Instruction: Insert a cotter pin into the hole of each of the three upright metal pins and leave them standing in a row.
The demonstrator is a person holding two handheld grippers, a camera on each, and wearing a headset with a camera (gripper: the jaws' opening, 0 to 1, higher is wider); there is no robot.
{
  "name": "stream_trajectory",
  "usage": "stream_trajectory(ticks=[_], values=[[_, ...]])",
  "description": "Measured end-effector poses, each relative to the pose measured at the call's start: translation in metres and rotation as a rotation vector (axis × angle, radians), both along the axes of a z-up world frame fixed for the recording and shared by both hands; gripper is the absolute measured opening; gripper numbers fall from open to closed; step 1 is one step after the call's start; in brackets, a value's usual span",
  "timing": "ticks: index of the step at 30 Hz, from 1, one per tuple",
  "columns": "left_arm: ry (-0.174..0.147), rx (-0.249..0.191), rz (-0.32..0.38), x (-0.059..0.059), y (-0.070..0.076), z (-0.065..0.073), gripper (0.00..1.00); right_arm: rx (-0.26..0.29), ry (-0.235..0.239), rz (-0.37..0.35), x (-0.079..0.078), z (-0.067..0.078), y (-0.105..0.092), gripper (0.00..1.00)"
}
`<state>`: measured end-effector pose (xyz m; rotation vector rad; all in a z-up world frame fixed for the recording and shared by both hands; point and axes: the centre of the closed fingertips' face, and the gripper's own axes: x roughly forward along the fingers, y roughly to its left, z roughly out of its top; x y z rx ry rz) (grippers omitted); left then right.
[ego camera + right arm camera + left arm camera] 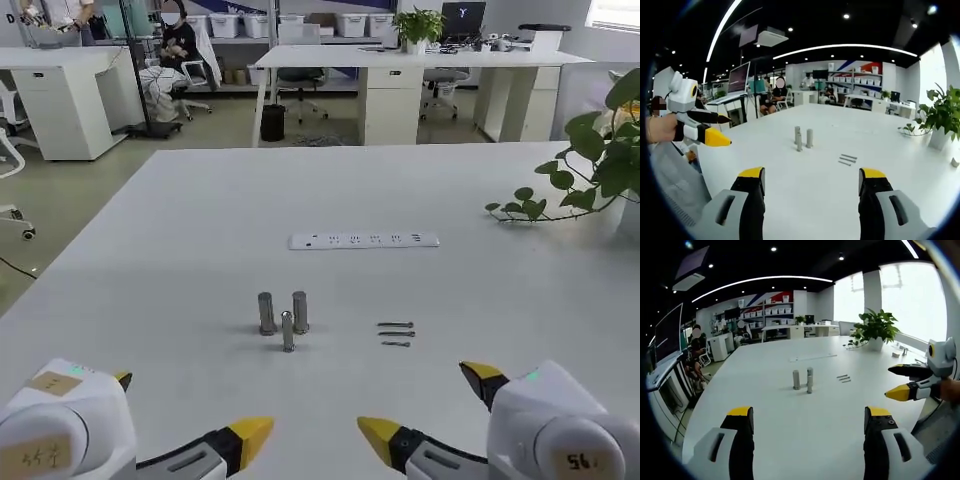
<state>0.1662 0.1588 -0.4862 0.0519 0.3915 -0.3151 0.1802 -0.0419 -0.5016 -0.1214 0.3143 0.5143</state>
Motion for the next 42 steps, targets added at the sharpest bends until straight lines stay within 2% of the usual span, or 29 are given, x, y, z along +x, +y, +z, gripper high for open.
stream_trajectory(ticks=[10,14,20,24,26,28,29,34,36,42], values=[[0.002,0.001,-0.008,0.0,-0.001,0.0,0.9,0.005,0.003,0.001,-0.001,0.001,0.001,0.75],[0.002,0.001,-0.007,0.001,-0.001,0.0,0.9,-0.007,-0.011,0.009,-0.001,0.003,0.004,0.76],[-0.006,-0.004,-0.008,0.002,-0.001,0.002,0.89,-0.007,0.015,0.012,-0.002,-0.001,0.005,0.77],[-0.007,-0.009,-0.012,0.002,-0.003,0.003,0.89,-0.015,0.009,0.006,-0.001,0.0,0.003,0.77],[-0.007,-0.007,-0.014,0.003,-0.003,0.003,0.89,0.001,0.019,-0.005,-0.001,0.001,0.001,0.78],[-0.007,-0.007,-0.014,0.003,-0.003,0.003,0.89,0.055,0.05,-0.018,-0.001,0.001,0.002,0.78],[-0.006,-0.008,-0.015,0.003,-0.003,0.003,0.89,0.064,0.054,-0.023,-0.001,0.001,0.0,0.78],[-0.007,-0.008,-0.016,0.003,-0.003,0.003,0.89,0.036,0.083,-0.046,0.0,-0.006,-0.007,0.78],[-0.006,-0.009,-0.016,0.004,-0.003,0.003,0.89,0.021,0.073,-0.047,0.001,-0.005,-0.009,0.78],[-0.007,-0.009,-0.018,0.004,-0.004,0.003,0.88,0.027,0.063,-0.043,0.001,-0.003,-0.008,0.78]])
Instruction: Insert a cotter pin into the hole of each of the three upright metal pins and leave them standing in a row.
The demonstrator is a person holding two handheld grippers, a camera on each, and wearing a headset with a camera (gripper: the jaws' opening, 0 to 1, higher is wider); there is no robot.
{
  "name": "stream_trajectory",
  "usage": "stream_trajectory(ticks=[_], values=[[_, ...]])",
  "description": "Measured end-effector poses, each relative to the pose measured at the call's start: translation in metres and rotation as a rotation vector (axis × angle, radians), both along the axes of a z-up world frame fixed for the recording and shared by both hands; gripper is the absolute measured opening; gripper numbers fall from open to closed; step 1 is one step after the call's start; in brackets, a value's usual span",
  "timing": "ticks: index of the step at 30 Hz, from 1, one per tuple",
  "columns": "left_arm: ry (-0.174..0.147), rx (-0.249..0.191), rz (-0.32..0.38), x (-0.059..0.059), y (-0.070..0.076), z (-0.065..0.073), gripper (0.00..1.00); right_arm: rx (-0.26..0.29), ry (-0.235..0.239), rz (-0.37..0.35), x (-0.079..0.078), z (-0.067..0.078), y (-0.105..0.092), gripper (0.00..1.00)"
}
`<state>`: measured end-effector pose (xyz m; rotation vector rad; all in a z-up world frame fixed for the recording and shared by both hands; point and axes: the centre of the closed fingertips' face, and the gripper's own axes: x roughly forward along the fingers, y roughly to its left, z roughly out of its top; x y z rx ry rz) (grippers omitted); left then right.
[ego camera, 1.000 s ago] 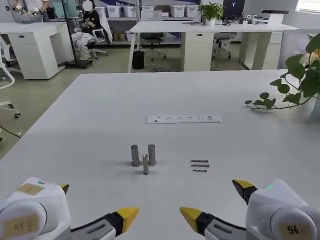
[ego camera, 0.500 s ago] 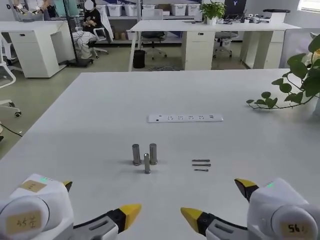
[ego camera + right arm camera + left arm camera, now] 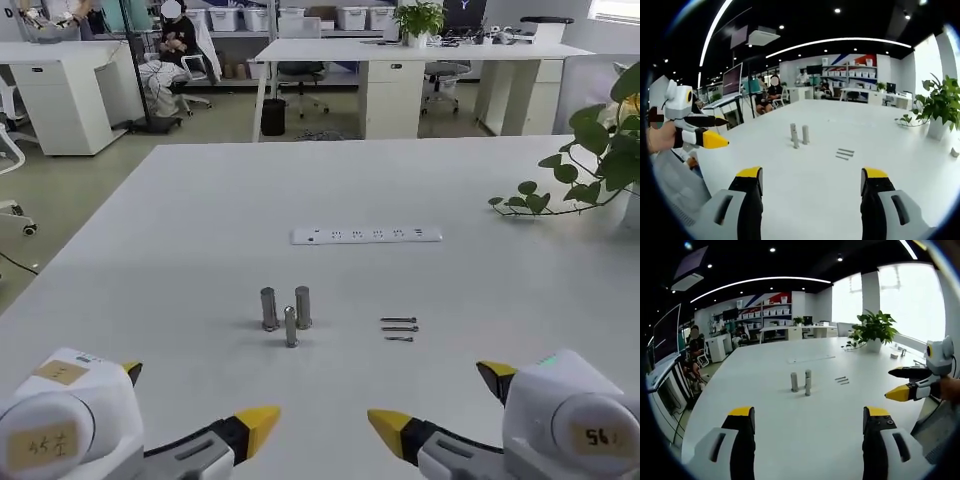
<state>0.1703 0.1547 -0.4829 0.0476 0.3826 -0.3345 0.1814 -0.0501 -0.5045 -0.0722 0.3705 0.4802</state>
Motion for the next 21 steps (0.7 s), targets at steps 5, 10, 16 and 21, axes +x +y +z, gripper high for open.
stream_trajectory(ticks=[5,10,16,21], values=[[0.004,0.002,-0.004,-0.001,-0.001,-0.001,0.88,0.001,-0.015,0.006,0.001,0.003,0.001,0.79],[0.001,0.0,-0.005,0.0,-0.001,0.0,0.87,0.005,-0.019,0.009,0.002,0.005,0.002,0.8],[-0.026,-0.004,-0.022,0.009,-0.003,0.004,0.86,-0.003,-0.011,0.016,0.003,0.009,0.004,0.8],[-0.051,-0.015,-0.041,0.018,-0.008,0.009,0.82,0.007,-0.015,0.011,0.006,0.017,0.003,0.79]])
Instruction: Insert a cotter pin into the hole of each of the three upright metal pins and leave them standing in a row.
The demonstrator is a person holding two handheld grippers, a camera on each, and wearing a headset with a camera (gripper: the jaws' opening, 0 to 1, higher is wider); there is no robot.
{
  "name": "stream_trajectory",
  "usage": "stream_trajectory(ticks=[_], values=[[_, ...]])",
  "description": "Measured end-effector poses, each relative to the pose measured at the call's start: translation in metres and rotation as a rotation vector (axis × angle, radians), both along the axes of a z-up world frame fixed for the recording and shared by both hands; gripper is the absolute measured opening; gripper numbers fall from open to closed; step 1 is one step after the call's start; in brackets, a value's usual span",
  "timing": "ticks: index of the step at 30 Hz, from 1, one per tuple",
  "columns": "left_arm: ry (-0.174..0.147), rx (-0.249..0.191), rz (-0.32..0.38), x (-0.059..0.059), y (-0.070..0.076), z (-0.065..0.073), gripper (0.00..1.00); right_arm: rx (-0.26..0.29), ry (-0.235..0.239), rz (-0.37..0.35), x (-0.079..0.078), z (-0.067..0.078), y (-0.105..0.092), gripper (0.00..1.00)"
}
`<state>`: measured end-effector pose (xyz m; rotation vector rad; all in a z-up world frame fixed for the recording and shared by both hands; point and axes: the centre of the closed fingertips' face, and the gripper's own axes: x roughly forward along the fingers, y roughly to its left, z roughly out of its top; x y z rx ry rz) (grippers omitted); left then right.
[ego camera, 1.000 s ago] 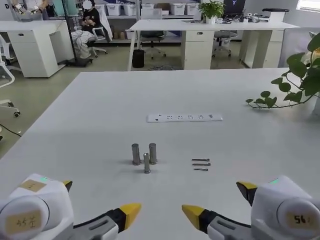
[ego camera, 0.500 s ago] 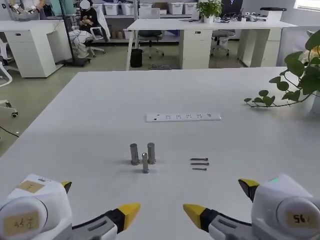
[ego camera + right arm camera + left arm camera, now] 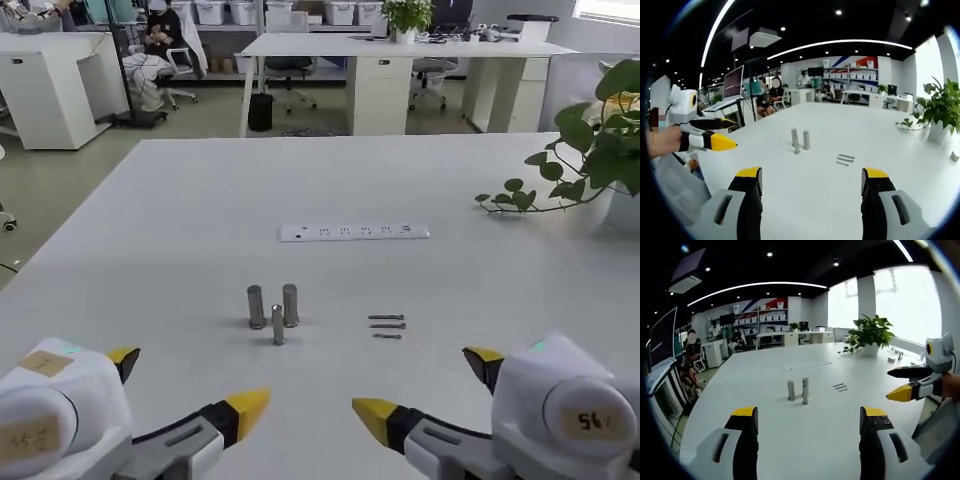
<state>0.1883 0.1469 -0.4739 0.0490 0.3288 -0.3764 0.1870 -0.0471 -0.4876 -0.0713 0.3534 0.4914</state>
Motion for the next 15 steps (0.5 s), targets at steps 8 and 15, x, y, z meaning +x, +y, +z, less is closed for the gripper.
stream_trajectory(ticks=[8,15], values=[[-0.005,0.022,-0.057,0.018,-0.011,-0.006,0.72,-0.006,0.006,0.005,0.002,0.002,0.0,0.78],[-0.027,-0.028,-0.07,0.042,-0.017,-0.007,0.63,0.011,0.005,-0.005,0.007,-0.003,0.0,0.75]])
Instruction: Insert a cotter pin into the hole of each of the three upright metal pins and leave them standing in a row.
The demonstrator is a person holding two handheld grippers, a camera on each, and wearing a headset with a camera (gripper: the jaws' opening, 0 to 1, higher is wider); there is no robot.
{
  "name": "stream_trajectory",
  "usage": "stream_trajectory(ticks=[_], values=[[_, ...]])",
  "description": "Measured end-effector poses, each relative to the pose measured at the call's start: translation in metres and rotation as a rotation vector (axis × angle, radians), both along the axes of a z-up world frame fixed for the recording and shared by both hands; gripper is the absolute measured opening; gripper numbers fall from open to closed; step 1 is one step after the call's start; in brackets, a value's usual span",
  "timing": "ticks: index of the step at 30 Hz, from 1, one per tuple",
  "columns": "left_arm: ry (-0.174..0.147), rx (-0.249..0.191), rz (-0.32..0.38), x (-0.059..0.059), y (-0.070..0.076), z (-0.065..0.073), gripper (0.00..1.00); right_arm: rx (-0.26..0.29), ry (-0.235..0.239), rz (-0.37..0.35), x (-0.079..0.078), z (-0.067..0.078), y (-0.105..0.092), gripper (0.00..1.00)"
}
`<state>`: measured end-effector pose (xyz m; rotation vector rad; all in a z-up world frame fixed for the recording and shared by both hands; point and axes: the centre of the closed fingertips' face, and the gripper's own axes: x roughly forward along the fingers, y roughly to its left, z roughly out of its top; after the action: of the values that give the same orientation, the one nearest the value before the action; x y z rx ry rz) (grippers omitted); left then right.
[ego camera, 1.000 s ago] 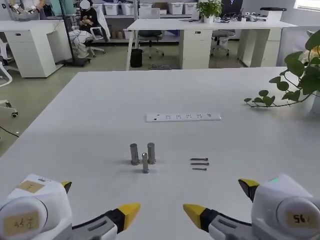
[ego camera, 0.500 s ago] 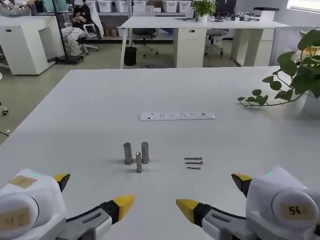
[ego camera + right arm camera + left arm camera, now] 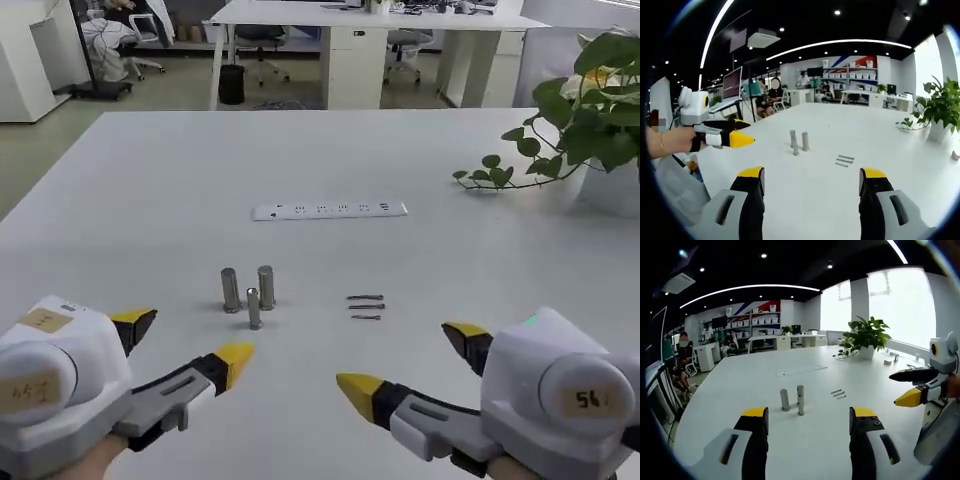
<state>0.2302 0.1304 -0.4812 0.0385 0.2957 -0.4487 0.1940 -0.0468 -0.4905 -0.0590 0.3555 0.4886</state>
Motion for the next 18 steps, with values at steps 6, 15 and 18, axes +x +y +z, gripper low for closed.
stream_trajectory(ticks=[6,15,18], values=[[0.002,0.07,-0.035,0.021,-0.007,-0.012,0.6,0.0,0.004,0.001,0.004,-0.005,0.001,0.73],[0.03,0.069,-0.074,0.053,-0.021,-0.033,0.54,0.017,0.002,-0.005,0.014,-0.005,-0.001,0.72],[0.029,0.083,-0.09,0.063,-0.026,-0.041,0.51,0.02,-0.001,-0.007,0.017,-0.004,-0.002,0.71]])
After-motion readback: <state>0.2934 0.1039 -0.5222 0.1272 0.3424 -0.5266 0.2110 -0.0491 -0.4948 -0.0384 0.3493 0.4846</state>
